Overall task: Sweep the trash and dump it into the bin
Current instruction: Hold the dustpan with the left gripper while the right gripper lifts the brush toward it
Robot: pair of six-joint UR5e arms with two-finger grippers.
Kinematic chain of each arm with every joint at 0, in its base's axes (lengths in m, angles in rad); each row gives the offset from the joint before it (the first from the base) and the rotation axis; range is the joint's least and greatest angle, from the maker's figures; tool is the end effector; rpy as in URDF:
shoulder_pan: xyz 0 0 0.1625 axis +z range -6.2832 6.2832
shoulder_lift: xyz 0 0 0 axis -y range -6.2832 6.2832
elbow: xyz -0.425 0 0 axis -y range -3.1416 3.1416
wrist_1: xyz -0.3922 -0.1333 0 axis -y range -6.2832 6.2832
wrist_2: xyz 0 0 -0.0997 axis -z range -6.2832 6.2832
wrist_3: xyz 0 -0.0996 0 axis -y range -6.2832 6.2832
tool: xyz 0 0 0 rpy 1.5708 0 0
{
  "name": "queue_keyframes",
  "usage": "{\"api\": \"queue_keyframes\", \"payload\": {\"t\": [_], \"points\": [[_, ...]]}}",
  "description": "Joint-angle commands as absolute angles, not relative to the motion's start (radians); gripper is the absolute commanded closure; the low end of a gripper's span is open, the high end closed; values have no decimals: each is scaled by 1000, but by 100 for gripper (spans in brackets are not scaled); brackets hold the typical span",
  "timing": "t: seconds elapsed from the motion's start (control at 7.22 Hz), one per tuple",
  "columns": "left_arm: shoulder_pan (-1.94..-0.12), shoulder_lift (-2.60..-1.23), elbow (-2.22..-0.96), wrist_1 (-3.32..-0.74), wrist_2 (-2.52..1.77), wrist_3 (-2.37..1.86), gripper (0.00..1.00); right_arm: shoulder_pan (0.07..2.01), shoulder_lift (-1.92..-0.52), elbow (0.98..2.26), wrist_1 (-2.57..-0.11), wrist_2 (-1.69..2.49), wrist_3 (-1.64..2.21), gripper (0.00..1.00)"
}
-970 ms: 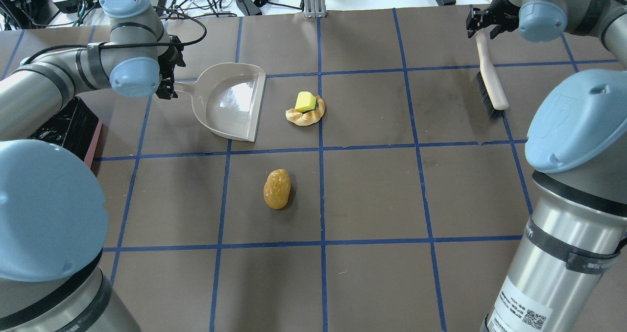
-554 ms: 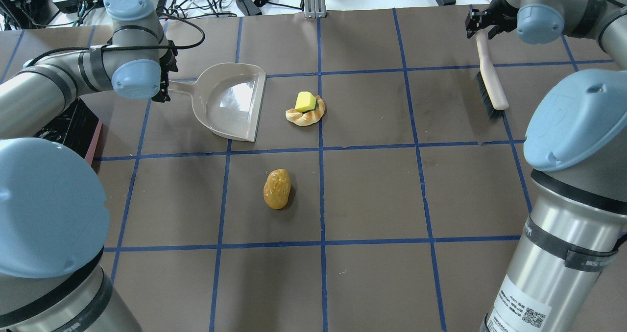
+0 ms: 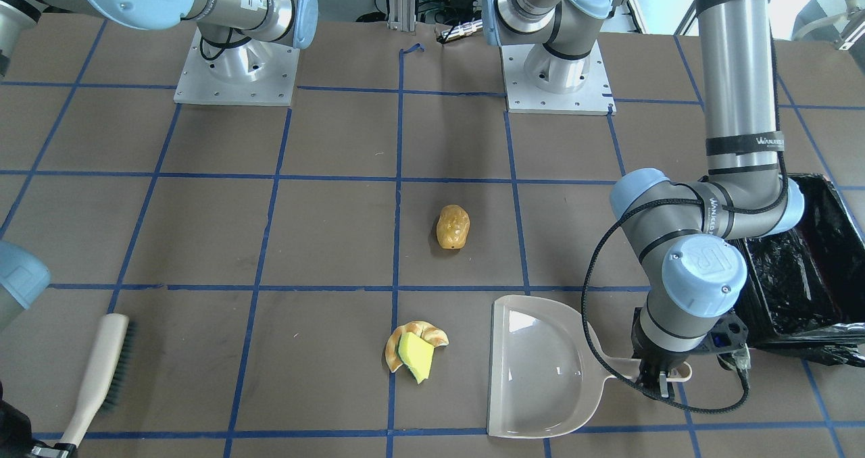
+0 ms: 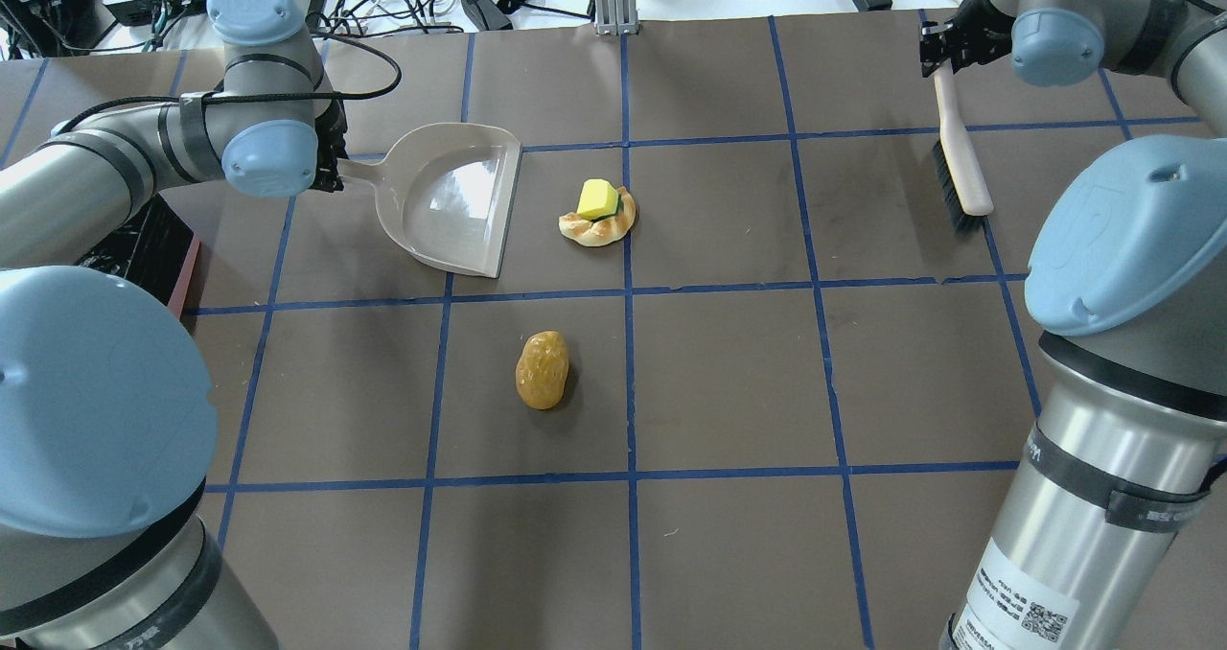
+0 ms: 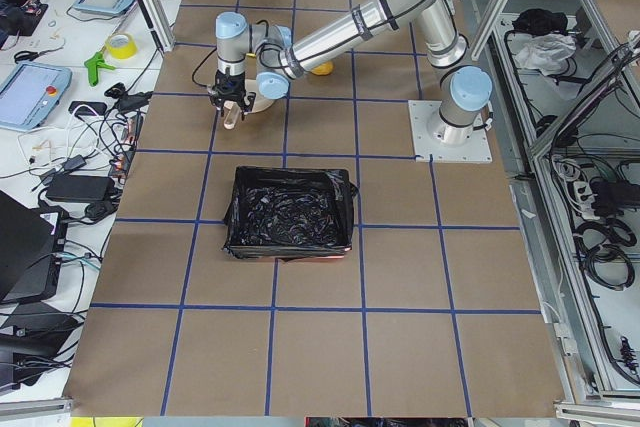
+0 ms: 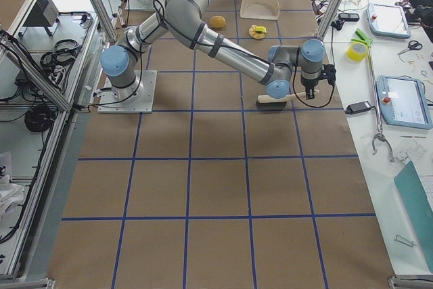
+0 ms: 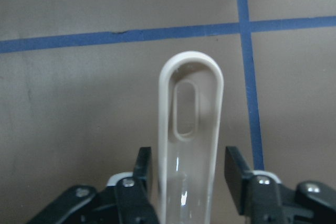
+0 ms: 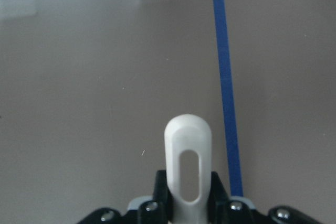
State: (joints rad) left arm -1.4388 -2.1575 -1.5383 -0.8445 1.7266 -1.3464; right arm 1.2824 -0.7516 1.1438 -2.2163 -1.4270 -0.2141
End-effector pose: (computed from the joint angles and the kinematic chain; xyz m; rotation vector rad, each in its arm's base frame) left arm -0.0268 -0.6934 0.2302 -2.0981 2.2706 -0.3567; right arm -0.0844 -0.8033 0.2323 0.0849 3.0349 -0.4288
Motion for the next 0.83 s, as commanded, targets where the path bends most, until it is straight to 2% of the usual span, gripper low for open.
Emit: {"api": "queue_keyframes", "payload": {"t": [0.0, 0.69], "points": [[-1439, -2140, -1536, -844, 1649, -1329, 100, 1282, -753, 1144, -2210, -1428, -216, 93], [-1456, -2095, -1529, -842, 1869, -1220, 100, 1411, -822, 1146, -2209, -1474, -88, 96]]}}
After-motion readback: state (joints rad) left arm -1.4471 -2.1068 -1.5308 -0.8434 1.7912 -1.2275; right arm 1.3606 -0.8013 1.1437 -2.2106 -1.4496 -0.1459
